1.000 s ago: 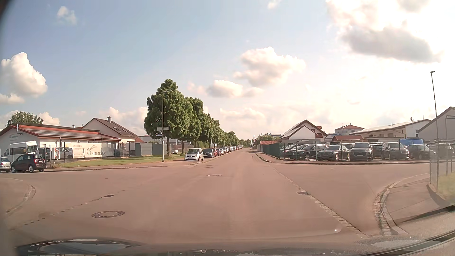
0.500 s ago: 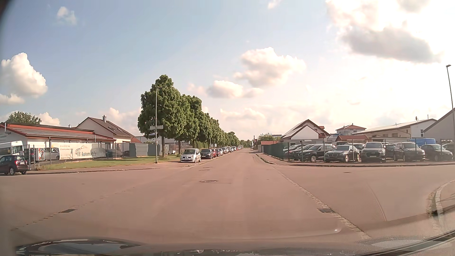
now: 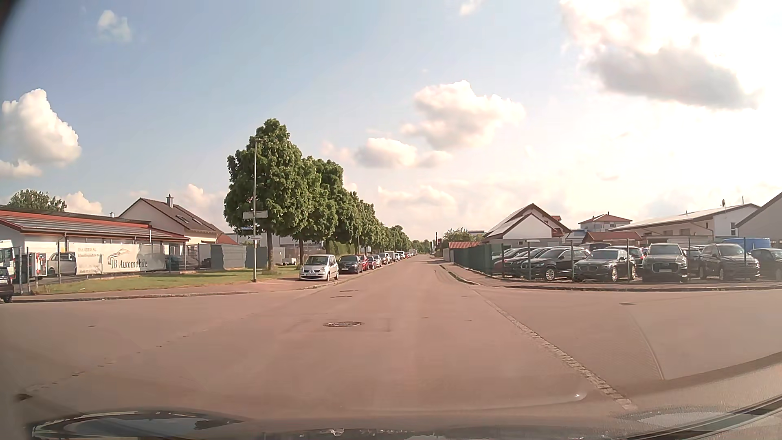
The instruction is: Follow the waypoints while adhering to traffic rules and regulations
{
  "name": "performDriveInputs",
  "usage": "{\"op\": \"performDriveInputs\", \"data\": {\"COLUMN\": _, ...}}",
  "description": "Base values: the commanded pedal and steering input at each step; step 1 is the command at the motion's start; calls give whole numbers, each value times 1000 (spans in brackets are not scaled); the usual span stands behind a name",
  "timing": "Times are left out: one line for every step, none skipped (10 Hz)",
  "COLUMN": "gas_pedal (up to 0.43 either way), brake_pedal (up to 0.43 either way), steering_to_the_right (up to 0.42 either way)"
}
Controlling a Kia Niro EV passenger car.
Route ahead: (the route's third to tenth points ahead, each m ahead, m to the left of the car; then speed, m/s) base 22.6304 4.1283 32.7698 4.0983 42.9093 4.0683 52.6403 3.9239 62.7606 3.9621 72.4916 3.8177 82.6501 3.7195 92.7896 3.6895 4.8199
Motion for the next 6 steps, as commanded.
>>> {"op": "performDriveInputs", "data": {"gas_pedal": 0, "brake_pedal": 18, "steering_to_the_right": 4}}
{"op": "performDriveInputs", "data": {"gas_pedal": 0, "brake_pedal": 18, "steering_to_the_right": 5}}
{"op": "performDriveInputs", "data": {"gas_pedal": 0, "brake_pedal": 18, "steering_to_the_right": 6}}
{"op": "performDriveInputs", "data": {"gas_pedal": 0, "brake_pedal": 12, "steering_to_the_right": 7}}
{"op": "performDriveInputs", "data": {"gas_pedal": 0, "brake_pedal": 12, "steering_to_the_right": 8}}
{"op": "performDriveInputs", "data": {"gas_pedal": 39, "brake_pedal": 12, "steering_to_the_right": 11}}
